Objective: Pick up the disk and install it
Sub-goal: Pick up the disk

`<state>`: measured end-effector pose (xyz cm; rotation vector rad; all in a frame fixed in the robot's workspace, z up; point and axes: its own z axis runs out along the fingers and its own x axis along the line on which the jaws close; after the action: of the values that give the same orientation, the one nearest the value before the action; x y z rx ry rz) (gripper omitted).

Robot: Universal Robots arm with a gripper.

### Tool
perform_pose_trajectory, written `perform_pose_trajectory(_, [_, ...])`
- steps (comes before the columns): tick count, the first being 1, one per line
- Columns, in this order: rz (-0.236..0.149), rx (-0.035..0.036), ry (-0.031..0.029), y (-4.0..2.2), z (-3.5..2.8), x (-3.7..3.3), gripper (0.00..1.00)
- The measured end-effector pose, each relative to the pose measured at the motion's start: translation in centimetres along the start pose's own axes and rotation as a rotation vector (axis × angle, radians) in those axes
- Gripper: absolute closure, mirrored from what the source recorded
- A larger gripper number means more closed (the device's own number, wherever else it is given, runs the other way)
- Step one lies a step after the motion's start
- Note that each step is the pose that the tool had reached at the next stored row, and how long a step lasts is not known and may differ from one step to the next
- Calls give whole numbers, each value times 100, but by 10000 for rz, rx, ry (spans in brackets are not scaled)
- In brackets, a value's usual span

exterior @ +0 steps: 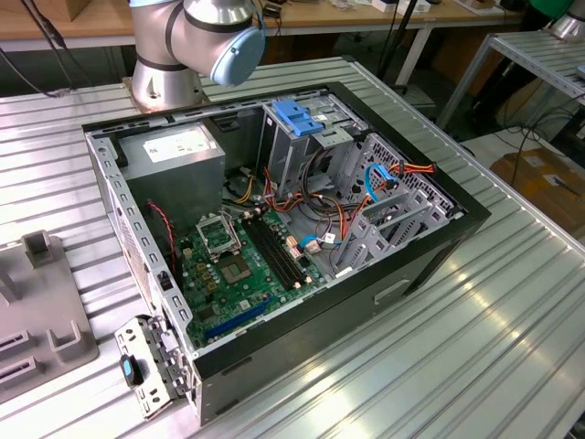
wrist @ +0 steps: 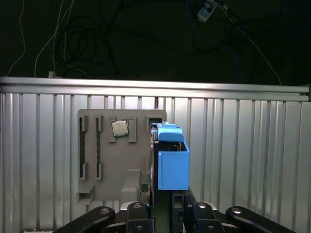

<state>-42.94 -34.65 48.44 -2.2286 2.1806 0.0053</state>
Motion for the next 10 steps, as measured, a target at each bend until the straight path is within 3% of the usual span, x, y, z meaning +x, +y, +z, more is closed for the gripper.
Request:
perform_pose_trajectory(5, [0, 1, 0, -1, -56, -1, 65])
perform_pose_trajectory(10, [1, 3, -1, -3, -61, -2, 65])
